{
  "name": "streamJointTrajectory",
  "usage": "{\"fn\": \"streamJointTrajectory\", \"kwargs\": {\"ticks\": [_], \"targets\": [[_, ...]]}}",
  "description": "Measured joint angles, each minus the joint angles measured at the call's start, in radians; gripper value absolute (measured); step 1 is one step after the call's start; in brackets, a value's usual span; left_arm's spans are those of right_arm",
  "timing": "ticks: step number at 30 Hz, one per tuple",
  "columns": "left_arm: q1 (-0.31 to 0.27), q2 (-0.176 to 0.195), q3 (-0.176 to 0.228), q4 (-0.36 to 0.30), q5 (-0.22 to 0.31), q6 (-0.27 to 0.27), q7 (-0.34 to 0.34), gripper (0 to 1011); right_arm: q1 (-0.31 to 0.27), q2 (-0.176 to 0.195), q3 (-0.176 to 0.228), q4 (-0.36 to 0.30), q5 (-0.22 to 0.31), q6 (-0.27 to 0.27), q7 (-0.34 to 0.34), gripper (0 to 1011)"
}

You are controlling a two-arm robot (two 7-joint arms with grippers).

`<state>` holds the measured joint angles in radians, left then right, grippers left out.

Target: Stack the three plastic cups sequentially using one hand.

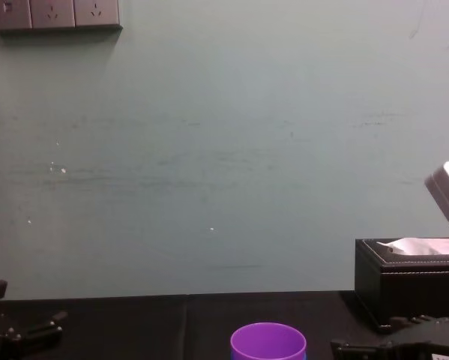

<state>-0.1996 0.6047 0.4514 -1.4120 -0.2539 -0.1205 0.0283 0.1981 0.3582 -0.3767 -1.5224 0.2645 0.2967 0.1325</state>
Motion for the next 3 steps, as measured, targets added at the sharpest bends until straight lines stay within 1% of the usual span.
{"fn": "streamJointTrajectory", "kwargs": {"ticks": [3], "targets": [[0.000,0.000,0.000,0.000,0.000,0.000,0.000,1000,0.000,0.000,0.000,0.000,0.000,0.000,0.000,1004]]}}
